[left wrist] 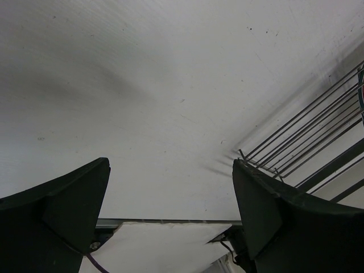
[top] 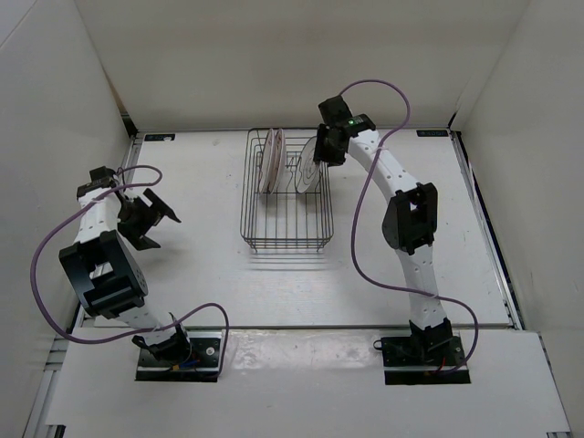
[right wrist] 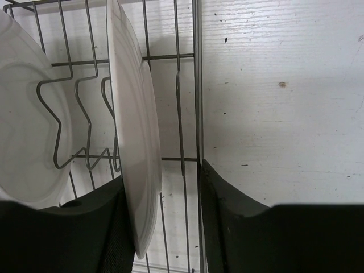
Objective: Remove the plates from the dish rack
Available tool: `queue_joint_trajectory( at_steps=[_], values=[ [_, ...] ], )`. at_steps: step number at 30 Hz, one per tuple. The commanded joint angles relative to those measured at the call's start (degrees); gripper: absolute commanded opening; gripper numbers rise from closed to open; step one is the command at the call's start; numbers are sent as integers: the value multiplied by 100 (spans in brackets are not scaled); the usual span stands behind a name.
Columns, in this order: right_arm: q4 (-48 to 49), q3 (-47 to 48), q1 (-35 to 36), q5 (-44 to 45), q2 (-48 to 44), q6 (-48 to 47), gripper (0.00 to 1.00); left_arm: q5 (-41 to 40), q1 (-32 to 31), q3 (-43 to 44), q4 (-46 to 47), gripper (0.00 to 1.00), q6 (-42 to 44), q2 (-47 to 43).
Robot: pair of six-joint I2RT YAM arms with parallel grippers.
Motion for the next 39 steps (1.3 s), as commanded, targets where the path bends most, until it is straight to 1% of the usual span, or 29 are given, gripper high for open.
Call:
queue_joint_trajectory(
  at_steps=[1,3,7,8,10,16,23,24,25,26,27,28,33,34,35,36,39],
  values=[
    [462,148,-64,47,69,267,29,64,10,113,-61,100,64,-244],
    [480,122,-47,82,17,276,26,117,9,78,-61,100,29,-245],
    [558,-1,-38,135,-115,320,15,179,27,87,-43,100,11,-245],
    [602,-10,-29,118,-159,329,8,170,10,87,-52,100,11,-244],
    [647,25,-29,82,-177,425,1,188,18,78,-61,100,2,-280],
    [796,148,6,65,-185,618,0,249,10,78,-114,100,-41,-358],
    [884,131,33,-6,-440,715,0,363,10,8,-87,100,-156,-473],
    [884,70,24,-23,-440,698,1,355,10,-27,-78,100,-156,-508],
    [832,17,24,-75,-501,689,10,355,18,-45,-78,100,-173,-526],
    [797,-19,33,-76,-476,663,16,381,1,-80,-70,100,-191,-552],
    [761,-54,24,-76,-519,619,18,364,1,-124,-61,100,-182,-587],
    [726,-106,6,-76,-580,610,25,372,-8,-150,-69,100,-208,-596],
    [542,-204,24,160,-721,417,34,416,18,-273,-52,100,-244,-710],
    [524,-195,24,327,-748,399,39,416,1,-308,-52,100,-235,-710],
    [498,-203,24,380,-774,364,41,416,10,-291,-43,100,-244,-745],
    [489,-195,24,398,-774,338,41,433,1,-326,-52,100,-244,-737],
    [532,-168,-2,513,-827,215,53,434,18,-335,-43,100,-244,-745]
  ],
)
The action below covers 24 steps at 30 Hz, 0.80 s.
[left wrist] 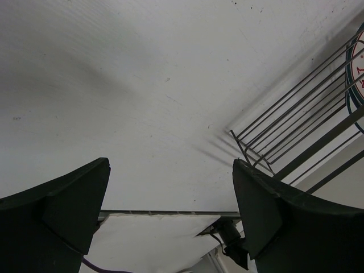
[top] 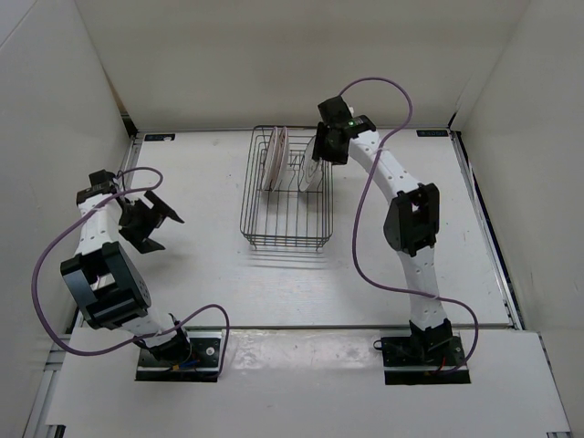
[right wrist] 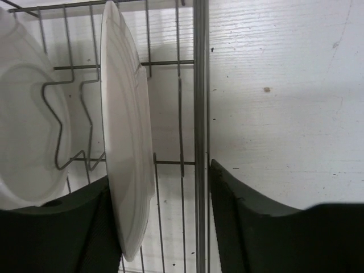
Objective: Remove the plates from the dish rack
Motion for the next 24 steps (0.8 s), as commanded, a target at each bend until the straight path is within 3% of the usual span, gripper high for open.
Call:
queue_joint_trajectory(
  at_steps=[1,3,12,18,24],
  values=[
    [362,111,-38,67,-639,125,59,123,10,-51,42,100,-18,-254],
    [423,120,-37,32,-648,107,65,132,18,-60,42,100,-36,-254],
    [670,94,6,-135,-727,107,67,132,10,-112,51,100,-10,-271],
    [688,103,15,-574,-551,168,58,132,10,-121,60,100,-19,-254],
    [635,103,86,-628,-305,63,41,114,1,-112,42,100,-1,-254]
  ],
)
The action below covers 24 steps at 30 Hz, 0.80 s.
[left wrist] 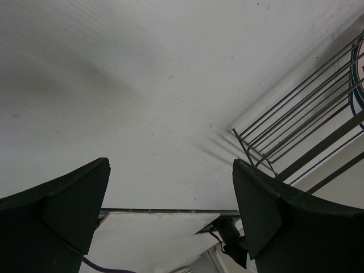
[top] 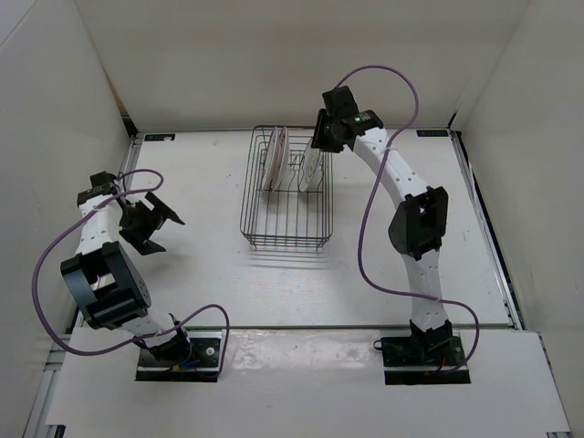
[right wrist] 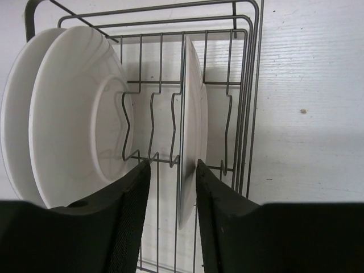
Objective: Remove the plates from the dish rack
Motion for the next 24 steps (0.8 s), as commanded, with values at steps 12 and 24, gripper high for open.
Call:
queue_joint_trajectory(
  at_steps=[12,24],
  values=[
    [105,127,103,-156,506,-169,26,147,10,-122,29,100,-91,-227],
    [439,364,191,301,164,-503,0,262,1,-192,169,100,-284,-166]
  ],
)
